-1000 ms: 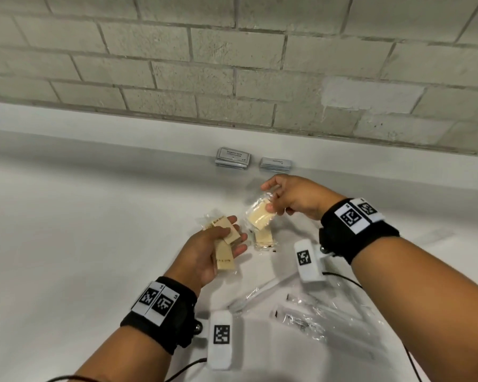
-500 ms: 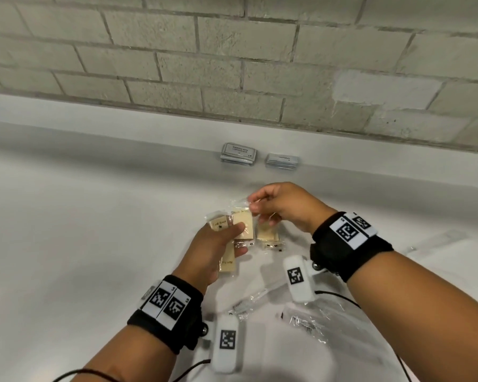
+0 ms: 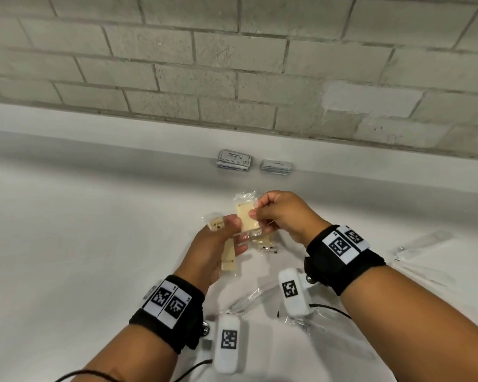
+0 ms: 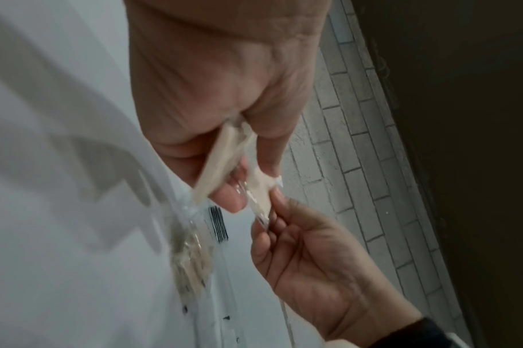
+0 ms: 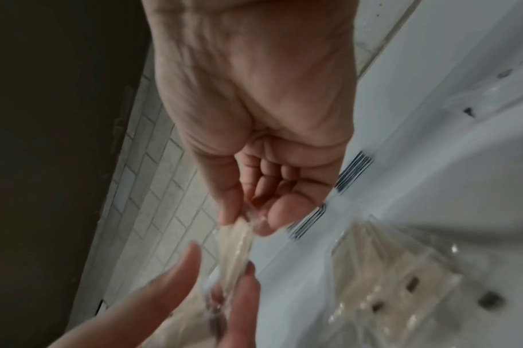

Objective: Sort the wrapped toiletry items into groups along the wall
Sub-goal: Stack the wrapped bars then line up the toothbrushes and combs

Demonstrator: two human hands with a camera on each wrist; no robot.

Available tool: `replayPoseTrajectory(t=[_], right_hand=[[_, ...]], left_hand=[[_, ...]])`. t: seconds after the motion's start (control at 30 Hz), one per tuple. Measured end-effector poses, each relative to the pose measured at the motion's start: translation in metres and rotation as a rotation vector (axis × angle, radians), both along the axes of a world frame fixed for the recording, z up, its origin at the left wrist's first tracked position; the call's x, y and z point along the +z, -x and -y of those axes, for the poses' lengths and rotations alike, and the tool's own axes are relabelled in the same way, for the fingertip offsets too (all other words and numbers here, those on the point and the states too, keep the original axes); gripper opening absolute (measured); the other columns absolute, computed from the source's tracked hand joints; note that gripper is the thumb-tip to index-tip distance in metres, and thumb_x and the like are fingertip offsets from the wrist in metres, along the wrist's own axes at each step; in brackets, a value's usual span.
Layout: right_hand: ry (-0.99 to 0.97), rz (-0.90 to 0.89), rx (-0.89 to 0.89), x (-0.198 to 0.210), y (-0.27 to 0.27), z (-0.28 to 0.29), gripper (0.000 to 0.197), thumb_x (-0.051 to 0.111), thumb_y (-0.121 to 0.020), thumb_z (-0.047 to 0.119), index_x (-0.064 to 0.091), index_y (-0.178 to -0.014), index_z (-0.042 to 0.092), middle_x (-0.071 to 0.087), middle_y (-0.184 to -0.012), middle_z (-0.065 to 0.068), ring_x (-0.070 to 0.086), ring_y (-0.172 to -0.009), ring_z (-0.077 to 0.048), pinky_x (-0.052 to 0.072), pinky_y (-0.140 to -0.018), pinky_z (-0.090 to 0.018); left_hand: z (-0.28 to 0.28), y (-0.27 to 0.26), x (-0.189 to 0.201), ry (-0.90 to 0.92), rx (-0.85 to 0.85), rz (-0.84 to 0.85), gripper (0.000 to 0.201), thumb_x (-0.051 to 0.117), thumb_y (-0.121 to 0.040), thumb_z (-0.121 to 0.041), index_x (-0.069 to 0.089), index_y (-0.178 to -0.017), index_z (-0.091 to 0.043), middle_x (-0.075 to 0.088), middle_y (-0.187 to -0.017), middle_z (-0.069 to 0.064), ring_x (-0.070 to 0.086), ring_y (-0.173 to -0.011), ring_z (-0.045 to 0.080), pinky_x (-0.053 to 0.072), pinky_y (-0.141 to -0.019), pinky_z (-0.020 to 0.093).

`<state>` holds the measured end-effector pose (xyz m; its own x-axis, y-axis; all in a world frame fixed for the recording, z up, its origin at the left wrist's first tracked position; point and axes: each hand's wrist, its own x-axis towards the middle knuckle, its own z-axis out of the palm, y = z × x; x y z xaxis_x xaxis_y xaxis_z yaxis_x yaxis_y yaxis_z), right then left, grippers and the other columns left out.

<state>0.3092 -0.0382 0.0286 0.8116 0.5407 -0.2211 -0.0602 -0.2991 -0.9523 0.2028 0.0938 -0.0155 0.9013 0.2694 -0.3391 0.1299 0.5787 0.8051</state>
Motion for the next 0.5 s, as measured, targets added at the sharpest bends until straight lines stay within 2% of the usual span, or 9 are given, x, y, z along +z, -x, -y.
replayPoseTrajectory(t=[0.1, 0.17, 0.2, 0.27, 0.3, 0.33, 0.4, 0.47, 0.5], right_hand=[[0.005, -0.097, -0.127, -0.004, -0.016, 0.008, 0.019, 0.073, -0.078, 0.0, 0.057, -0.076, 0.01, 0.058, -0.058, -0.007, 0.053, -0.048, -0.016, 0.048, -0.048, -0.026], [0.149, -0.075, -0.14, -0.016, -0.019, 0.011, 0.022, 0.075, -0.077, 0.002, 0.055, -0.078, 0.012, 0.058, -0.061, -0.007, 0.052, -0.047, -0.017, 0.045, -0.047, -0.025], [0.302, 0.002, -0.128, -0.023, -0.019, 0.012, 0.024, 0.077, -0.076, 0.007, 0.054, -0.08, 0.013, 0.059, -0.066, -0.005, 0.054, -0.052, -0.017, 0.044, -0.05, -0.025], [0.592, 0.229, -0.101, -0.029, -0.015, 0.012, 0.031, 0.08, -0.074, 0.021, 0.054, -0.091, 0.017, 0.058, -0.085, 0.0, 0.058, -0.074, -0.018, 0.043, -0.062, -0.028], [0.64, 0.325, -0.106, -0.026, -0.013, 0.012, 0.034, 0.079, -0.074, 0.026, 0.054, -0.096, 0.019, 0.056, -0.092, 0.002, 0.058, -0.082, -0.018, 0.042, -0.066, -0.029], [0.607, 0.385, -0.122, -0.02, -0.011, 0.011, 0.035, 0.078, -0.076, 0.03, 0.054, -0.099, 0.019, 0.056, -0.094, 0.002, 0.057, -0.082, -0.016, 0.043, -0.067, -0.03], [0.438, 0.393, -0.138, -0.005, -0.003, 0.011, 0.026, 0.073, -0.081, 0.033, 0.058, -0.094, 0.017, 0.058, -0.085, 0.004, 0.057, -0.069, -0.008, 0.042, -0.062, -0.026], [0.281, 0.2, -0.021, 0.004, 0.008, 0.011, 0.019, 0.073, -0.083, 0.029, 0.063, -0.086, 0.013, 0.064, -0.072, 0.004, 0.057, -0.055, -0.006, 0.042, -0.053, -0.021], [0.25, 0.079, 0.083, 0.006, 0.015, 0.011, 0.017, 0.074, -0.082, 0.024, 0.065, -0.086, 0.011, 0.066, -0.069, 0.002, 0.058, -0.053, -0.008, 0.043, -0.05, -0.02]], left_hand=[[-0.01, 0.003, 0.002, 0.265, 0.03, 0.0, 0.027, 0.047, -0.092, -0.002, 0.054, -0.118, -0.004, 0.067, -0.11, 0.019, 0.066, -0.098, 0.034, 0.055, -0.086, 0.041], [-0.015, 0.006, 0.002, 0.33, 0.015, 0.036, 0.035, 0.039, -0.091, 0.005, 0.051, -0.123, -0.004, 0.064, -0.12, 0.022, 0.061, -0.111, 0.037, 0.05, -0.093, 0.044], [-0.017, 0.007, 0.001, 0.321, 0.001, 0.055, 0.038, 0.039, -0.091, 0.006, 0.052, -0.125, -0.005, 0.065, -0.122, 0.021, 0.061, -0.114, 0.036, 0.051, -0.094, 0.045], [-0.017, 0.007, 0.001, 0.277, -0.012, 0.087, 0.041, 0.043, -0.091, 0.007, 0.053, -0.128, -0.007, 0.065, -0.123, 0.016, 0.061, -0.116, 0.032, 0.05, -0.097, 0.043], [-0.016, 0.007, 0.001, 0.254, -0.014, 0.101, 0.042, 0.046, -0.09, 0.006, 0.053, -0.128, -0.009, 0.065, -0.124, 0.014, 0.061, -0.117, 0.03, 0.048, -0.099, 0.043], [-0.016, 0.007, 0.001, 0.225, -0.013, 0.113, 0.043, 0.048, -0.089, 0.005, 0.054, -0.129, -0.011, 0.065, -0.124, 0.012, 0.06, -0.118, 0.029, 0.047, -0.1, 0.042], [-0.014, 0.006, 0.003, 0.176, -0.01, 0.138, 0.041, 0.049, -0.091, 0.005, 0.055, -0.127, -0.014, 0.066, -0.125, 0.01, 0.061, -0.117, 0.027, 0.05, -0.097, 0.039], [-0.011, 0.004, 0.004, 0.157, 0.004, 0.166, 0.039, 0.048, -0.092, 0.005, 0.056, -0.125, -0.016, 0.066, -0.124, 0.008, 0.062, -0.116, 0.023, 0.053, -0.093, 0.036], [-0.009, 0.003, 0.005, 0.158, 0.014, 0.179, 0.039, 0.048, -0.093, 0.005, 0.056, -0.125, -0.016, 0.067, -0.123, 0.007, 0.063, -0.115, 0.022, 0.053, -0.093, 0.035]])
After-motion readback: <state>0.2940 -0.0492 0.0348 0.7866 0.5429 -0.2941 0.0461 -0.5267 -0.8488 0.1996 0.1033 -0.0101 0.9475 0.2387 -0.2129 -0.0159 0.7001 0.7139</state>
